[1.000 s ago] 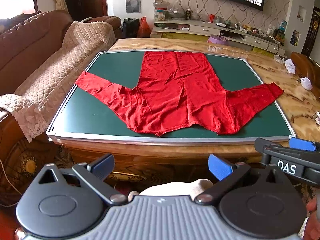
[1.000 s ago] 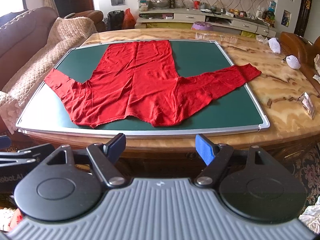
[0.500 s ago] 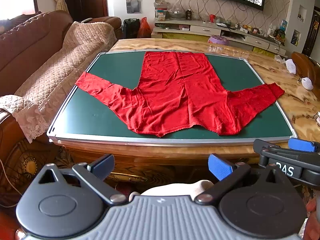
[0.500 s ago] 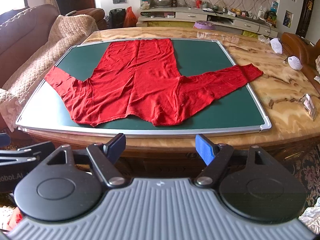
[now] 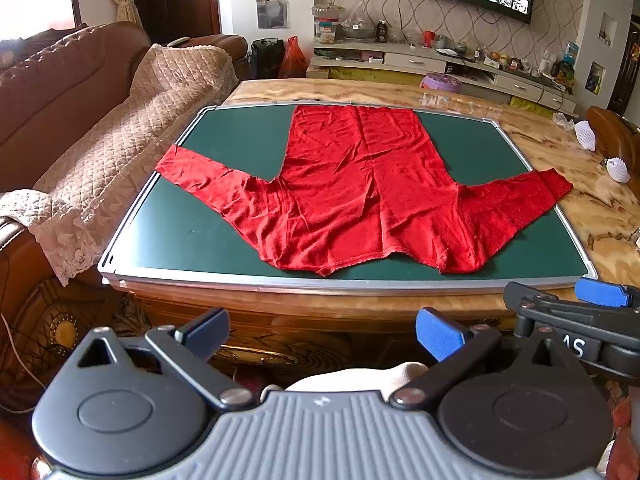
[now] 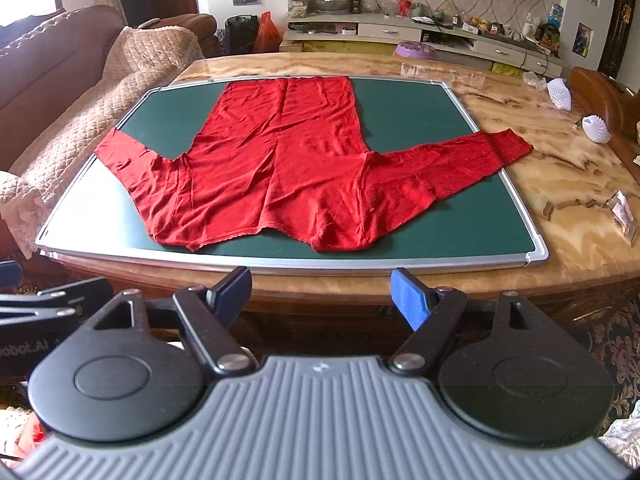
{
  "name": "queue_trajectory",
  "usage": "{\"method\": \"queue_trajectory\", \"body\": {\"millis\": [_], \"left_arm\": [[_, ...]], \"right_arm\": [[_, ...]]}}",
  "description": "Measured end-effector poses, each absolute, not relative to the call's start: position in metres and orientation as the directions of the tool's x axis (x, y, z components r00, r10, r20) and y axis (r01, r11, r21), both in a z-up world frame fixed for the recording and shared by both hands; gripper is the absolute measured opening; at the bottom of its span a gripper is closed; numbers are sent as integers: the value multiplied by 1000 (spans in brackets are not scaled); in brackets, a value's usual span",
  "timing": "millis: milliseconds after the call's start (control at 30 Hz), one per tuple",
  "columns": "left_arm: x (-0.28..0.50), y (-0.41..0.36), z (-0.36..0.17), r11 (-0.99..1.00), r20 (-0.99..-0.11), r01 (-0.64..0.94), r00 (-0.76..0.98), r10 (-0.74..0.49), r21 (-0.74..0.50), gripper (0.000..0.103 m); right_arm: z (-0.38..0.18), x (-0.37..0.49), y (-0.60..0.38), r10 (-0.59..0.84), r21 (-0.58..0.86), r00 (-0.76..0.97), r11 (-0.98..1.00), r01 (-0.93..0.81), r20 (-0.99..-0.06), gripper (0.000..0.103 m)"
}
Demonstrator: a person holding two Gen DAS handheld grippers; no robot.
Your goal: Fold clothes
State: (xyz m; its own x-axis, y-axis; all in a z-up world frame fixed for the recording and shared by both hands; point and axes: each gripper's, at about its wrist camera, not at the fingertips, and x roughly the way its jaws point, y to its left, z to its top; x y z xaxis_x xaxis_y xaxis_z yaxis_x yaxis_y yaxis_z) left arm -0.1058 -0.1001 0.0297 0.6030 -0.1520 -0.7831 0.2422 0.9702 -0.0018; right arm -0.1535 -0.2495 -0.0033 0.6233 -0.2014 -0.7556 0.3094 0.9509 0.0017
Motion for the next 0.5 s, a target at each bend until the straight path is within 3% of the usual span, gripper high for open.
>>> {"method": "queue_trajectory", "body": {"millis": [500], "left_arm": [[-103, -95, 27, 976, -789, 219, 597, -146, -15, 100]], "right_arm": [[-5, -153, -250, -192, 7, 624, 953, 301, -758, 85]]}}
